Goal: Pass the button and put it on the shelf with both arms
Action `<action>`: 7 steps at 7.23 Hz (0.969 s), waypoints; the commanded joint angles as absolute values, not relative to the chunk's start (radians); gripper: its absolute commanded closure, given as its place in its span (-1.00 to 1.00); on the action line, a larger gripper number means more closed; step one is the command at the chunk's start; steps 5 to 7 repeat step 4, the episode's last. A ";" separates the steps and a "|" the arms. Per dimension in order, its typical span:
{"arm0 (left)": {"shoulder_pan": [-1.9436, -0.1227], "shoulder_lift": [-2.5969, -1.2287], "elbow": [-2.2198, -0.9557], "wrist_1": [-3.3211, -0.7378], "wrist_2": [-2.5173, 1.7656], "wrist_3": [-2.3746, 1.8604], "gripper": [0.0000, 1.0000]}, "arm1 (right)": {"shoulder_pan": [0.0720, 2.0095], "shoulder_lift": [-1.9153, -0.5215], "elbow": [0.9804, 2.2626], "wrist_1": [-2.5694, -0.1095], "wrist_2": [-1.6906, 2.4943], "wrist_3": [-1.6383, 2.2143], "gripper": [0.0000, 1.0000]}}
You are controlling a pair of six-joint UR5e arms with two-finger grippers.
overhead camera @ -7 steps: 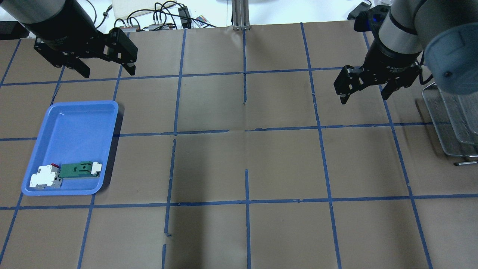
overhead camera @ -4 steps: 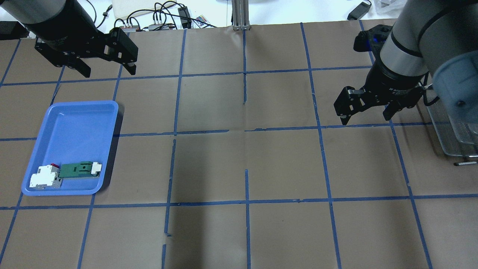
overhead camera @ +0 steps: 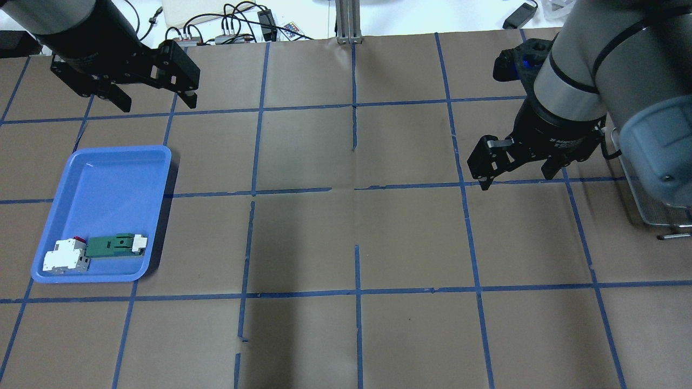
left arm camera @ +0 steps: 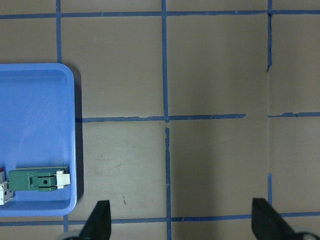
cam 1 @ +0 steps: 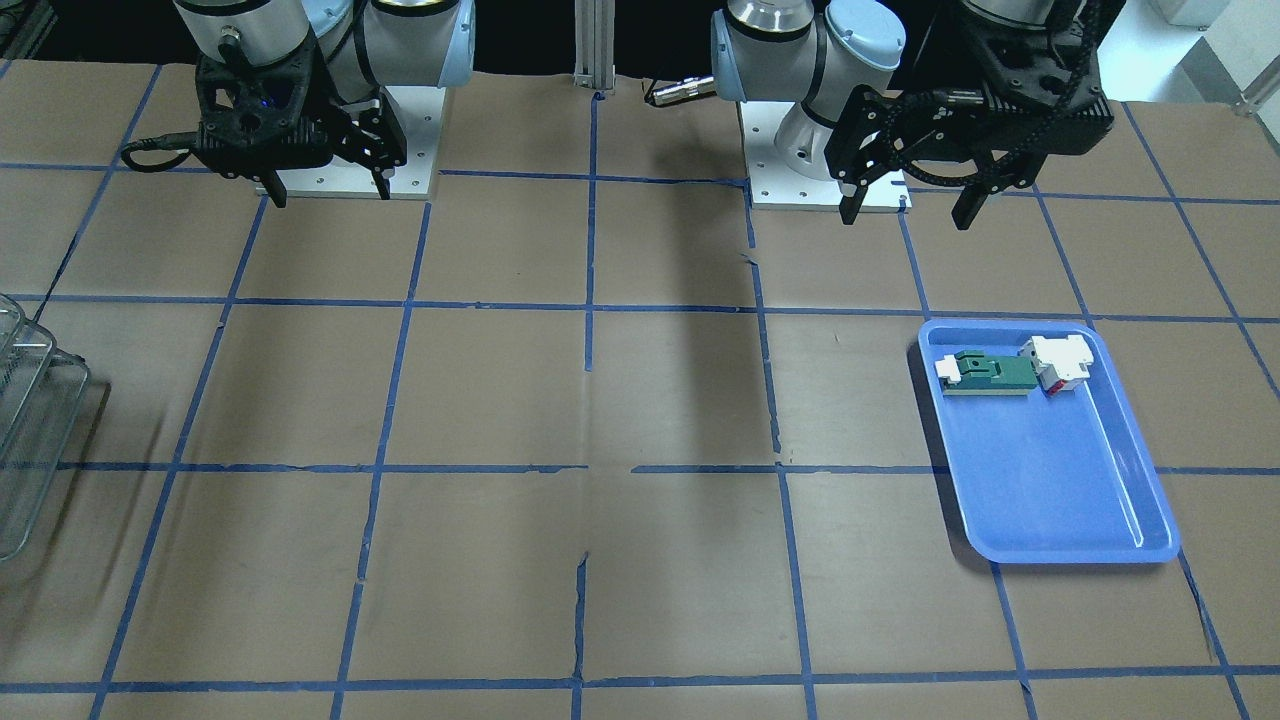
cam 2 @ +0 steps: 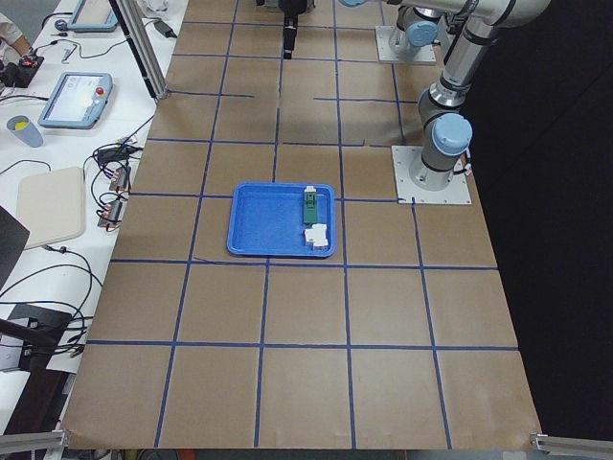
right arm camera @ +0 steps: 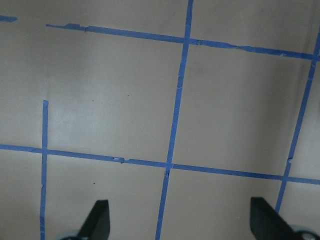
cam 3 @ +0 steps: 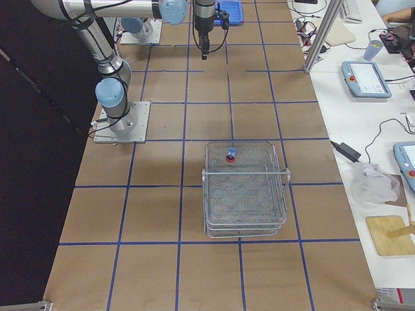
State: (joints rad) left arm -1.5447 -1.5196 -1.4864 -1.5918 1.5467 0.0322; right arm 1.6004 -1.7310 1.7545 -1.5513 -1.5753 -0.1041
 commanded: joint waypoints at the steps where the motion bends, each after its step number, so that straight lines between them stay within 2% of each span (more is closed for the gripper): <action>1: -1.545 -1.519 -1.486 -1.592 1.548 0.032 -1.00 | 1.605 -1.732 1.753 -1.548 -1.569 -0.100 -1.00; 7: -1.546 -1.519 -1.488 -1.592 1.546 0.032 -1.00 | 1.600 -1.732 1.752 -1.552 -1.565 -0.100 -1.00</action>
